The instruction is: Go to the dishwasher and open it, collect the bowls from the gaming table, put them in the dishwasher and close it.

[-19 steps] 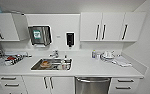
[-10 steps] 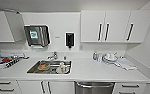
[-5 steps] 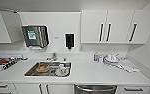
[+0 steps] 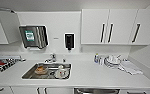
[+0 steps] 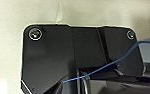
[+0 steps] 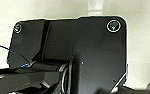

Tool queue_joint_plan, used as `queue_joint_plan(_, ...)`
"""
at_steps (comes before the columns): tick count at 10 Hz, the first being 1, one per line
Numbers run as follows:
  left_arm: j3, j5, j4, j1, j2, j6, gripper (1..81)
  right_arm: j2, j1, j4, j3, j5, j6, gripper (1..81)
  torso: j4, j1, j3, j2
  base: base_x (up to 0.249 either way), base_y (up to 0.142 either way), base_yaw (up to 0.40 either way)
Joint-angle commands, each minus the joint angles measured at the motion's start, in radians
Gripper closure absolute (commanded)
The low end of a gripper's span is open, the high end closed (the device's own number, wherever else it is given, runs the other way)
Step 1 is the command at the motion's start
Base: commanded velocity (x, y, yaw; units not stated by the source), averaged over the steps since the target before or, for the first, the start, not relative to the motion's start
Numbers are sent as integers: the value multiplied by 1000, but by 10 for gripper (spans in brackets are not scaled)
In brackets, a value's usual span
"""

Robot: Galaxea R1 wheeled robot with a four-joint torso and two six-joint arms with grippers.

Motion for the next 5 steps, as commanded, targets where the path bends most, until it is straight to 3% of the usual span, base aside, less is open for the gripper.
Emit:
queue_joint_plan(1,1,51,-4,-42,4,-3,10,-6,47,1,3,-53,0,10,0,0,0,0,112,0,0)
queue_joint_plan(5,1,51,-4,-40,3,-2,10,-18,49,8,7,-51,6,10,0,0,0,0,106,0,0)
